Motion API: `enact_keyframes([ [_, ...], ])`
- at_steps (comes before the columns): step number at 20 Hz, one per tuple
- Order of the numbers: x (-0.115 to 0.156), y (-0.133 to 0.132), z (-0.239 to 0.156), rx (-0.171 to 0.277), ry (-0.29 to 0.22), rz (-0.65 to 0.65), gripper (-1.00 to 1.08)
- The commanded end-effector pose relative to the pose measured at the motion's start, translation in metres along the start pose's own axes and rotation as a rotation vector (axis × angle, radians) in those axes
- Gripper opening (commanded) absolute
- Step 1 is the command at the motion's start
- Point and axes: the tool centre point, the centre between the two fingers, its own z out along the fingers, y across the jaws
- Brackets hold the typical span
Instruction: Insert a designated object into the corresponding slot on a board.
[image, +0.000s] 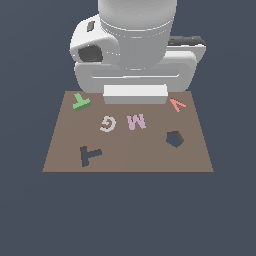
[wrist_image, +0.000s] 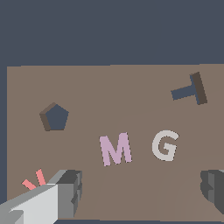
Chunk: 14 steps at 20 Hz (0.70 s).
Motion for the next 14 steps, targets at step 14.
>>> enact_keyframes([
  [14,-0.023,0.023,0.017,-0.002,-0.002,-0.077,1.0],
])
